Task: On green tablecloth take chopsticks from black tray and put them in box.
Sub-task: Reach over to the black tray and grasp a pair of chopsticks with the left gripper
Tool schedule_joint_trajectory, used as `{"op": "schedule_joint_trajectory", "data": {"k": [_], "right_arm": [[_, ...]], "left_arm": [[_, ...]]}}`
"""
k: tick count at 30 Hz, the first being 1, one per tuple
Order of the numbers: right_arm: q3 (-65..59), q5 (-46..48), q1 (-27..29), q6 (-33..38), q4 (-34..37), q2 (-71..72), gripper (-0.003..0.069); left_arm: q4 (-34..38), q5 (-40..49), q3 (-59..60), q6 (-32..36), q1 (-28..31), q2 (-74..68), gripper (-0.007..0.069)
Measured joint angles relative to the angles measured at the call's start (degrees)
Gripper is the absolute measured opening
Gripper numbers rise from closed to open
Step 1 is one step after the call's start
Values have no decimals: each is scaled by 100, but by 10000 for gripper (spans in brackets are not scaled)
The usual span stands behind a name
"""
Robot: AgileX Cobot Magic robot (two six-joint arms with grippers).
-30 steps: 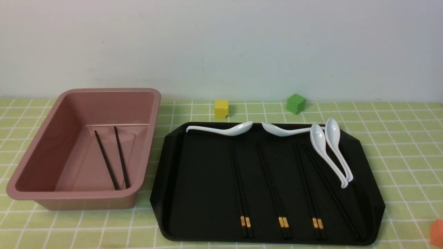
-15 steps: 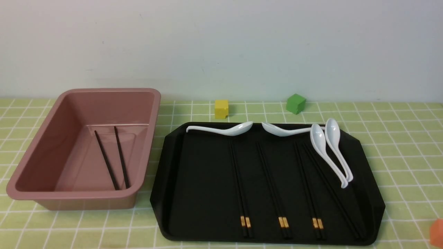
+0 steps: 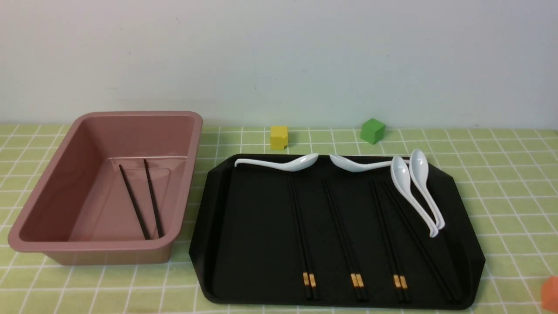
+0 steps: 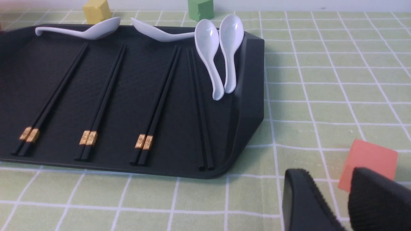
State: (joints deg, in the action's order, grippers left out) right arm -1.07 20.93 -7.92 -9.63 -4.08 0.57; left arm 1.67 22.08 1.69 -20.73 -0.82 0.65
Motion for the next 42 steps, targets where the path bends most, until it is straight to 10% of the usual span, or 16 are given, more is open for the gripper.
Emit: {"op": "schedule_joint_trajectory", "data": {"k": [11, 22, 31, 42], "right_arm": [[0, 0, 0, 0, 0, 0, 240], [0, 0, 0, 0, 0, 0, 240], [0, 0, 0, 0, 0, 0, 240], [0, 0, 0, 0, 0, 0, 240]], "left_arm": [[270, 0, 0, 0, 0, 0, 151], [4213, -18, 0, -1320, 0, 0, 165], [5711, -689, 0, -1374, 0, 0, 164], [5779, -689, -1774, 814, 0, -689, -1]]}}
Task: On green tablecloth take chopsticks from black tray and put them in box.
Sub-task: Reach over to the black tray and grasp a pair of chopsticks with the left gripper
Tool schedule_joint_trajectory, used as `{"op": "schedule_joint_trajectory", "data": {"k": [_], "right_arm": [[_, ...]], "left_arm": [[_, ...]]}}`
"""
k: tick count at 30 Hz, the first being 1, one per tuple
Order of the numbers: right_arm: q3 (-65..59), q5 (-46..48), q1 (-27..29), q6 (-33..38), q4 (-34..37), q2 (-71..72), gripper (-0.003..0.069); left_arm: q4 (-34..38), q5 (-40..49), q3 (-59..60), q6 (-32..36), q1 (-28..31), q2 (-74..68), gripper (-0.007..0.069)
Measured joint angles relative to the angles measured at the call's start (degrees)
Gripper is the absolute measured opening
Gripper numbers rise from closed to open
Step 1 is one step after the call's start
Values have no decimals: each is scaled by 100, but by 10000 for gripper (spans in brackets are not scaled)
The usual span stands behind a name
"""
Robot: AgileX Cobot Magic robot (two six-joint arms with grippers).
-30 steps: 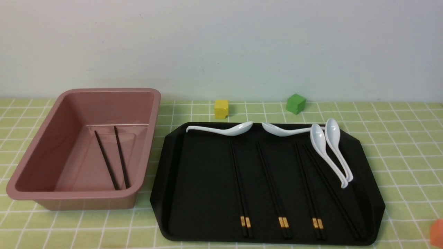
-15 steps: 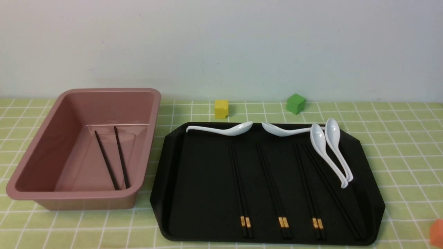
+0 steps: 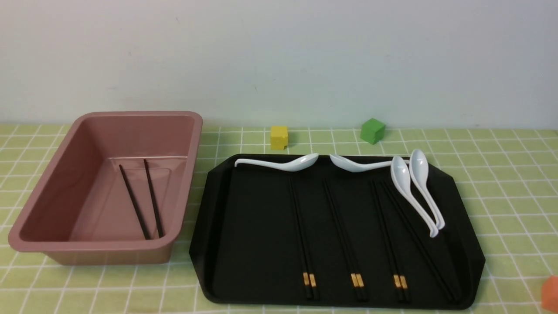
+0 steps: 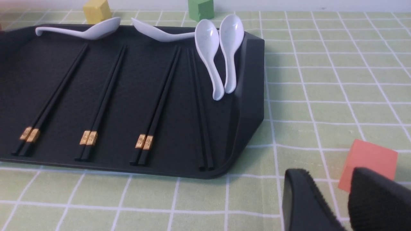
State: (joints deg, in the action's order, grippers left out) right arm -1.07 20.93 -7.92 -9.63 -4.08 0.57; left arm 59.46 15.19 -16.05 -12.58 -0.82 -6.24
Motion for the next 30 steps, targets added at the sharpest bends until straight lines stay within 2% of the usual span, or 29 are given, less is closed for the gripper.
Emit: {"op": "schedule_joint_trajectory", "data": {"k": [2, 4, 5, 6, 10, 11, 13, 17, 21, 25, 30], "right_arm": [[0, 0, 0, 0, 0, 0, 240], [0, 0, 0, 0, 0, 0, 240], [0, 0, 0, 0, 0, 0, 240], [0, 0, 0, 0, 0, 0, 240], [0, 0, 0, 0, 0, 0, 240], [0, 0, 0, 0, 0, 0, 240], [0, 0, 0, 0, 0, 0, 240], [0, 0, 0, 0, 0, 0, 240], [0, 0, 0, 0, 0, 0, 240], [0, 0, 0, 0, 0, 0, 240], [0, 0, 0, 0, 0, 0, 240]], "left_arm": [[-378, 680, -479, 210, 0, -563, -13], [-1080, 1869, -1015, 241, 0, -1535, -13], [-1151, 1990, -1122, 241, 0, -1632, -13], [-1817, 3116, -1540, 235, 0, -2545, -13], [-3303, 5081, -2505, 570, -8, -4471, -13], [-3481, 5216, -2631, 610, -8, -4714, -13], [-3836, 5381, -2972, 604, -15, -5333, -13], [-3743, 5398, -3486, 433, -282, -6116, -13], [-3373, 4817, -3785, 75, -1057, -6468, -13], [-3441, 4243, -3983, -477, -1911, -6770, -1], [-3922, 3974, -4339, -1124, -2758, -7369, 97]]}}
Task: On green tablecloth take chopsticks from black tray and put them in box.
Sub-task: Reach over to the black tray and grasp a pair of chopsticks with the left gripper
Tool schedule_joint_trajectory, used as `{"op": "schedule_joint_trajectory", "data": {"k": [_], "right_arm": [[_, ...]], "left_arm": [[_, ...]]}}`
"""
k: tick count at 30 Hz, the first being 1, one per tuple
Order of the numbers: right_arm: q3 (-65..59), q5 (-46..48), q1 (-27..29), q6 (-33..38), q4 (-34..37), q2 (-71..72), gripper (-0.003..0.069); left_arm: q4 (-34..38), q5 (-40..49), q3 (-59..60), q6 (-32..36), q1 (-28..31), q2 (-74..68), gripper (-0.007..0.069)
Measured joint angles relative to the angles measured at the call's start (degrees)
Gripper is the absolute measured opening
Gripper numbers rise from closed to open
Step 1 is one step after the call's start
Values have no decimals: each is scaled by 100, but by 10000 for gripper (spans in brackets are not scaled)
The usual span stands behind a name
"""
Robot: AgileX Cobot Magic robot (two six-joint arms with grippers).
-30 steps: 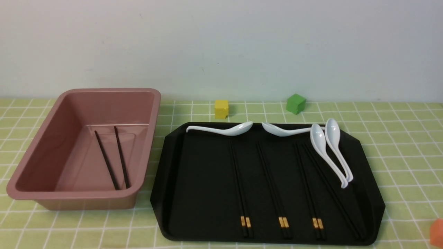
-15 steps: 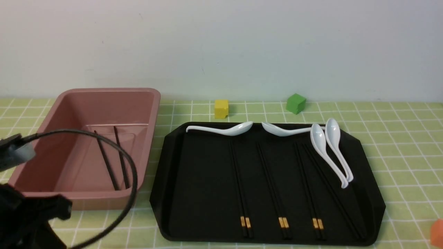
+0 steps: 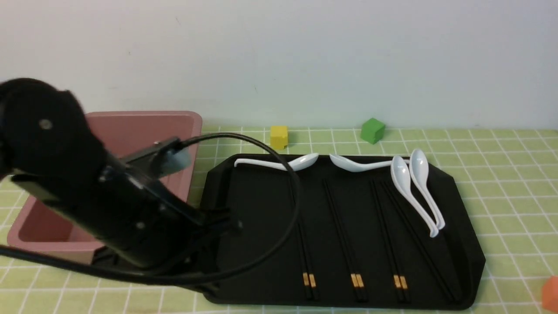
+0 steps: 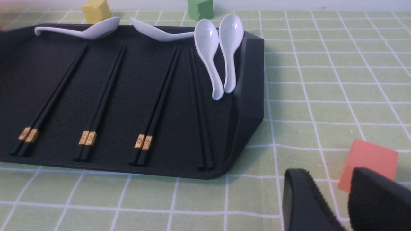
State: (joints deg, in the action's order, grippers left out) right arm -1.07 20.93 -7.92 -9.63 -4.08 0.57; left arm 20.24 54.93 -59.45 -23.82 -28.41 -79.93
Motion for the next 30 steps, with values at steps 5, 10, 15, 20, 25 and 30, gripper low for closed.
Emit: {"op": "schedule_joint_trajectory", "data": {"k": [5, 10, 15, 20, 25, 30], "right_arm": [[0, 0, 0, 0, 0, 0, 240], [0, 0, 0, 0, 0, 0, 240], [0, 0, 0, 0, 0, 0, 240], [0, 0, 0, 0, 0, 0, 240], [0, 0, 0, 0, 0, 0, 240], [0, 0, 0, 0, 0, 0, 240]], "left_arm": [[-373, -151, -527, -287, -460, -833, 242], [-397, -225, -1146, -303, -571, -1631, 312], [-402, -253, -1489, -315, -571, -2100, 321], [-402, -361, -1557, -315, -571, -2323, 321], [-402, -626, -1577, -315, -571, -2430, 321], [-395, -906, -1583, -321, -571, -2590, 321]]}}
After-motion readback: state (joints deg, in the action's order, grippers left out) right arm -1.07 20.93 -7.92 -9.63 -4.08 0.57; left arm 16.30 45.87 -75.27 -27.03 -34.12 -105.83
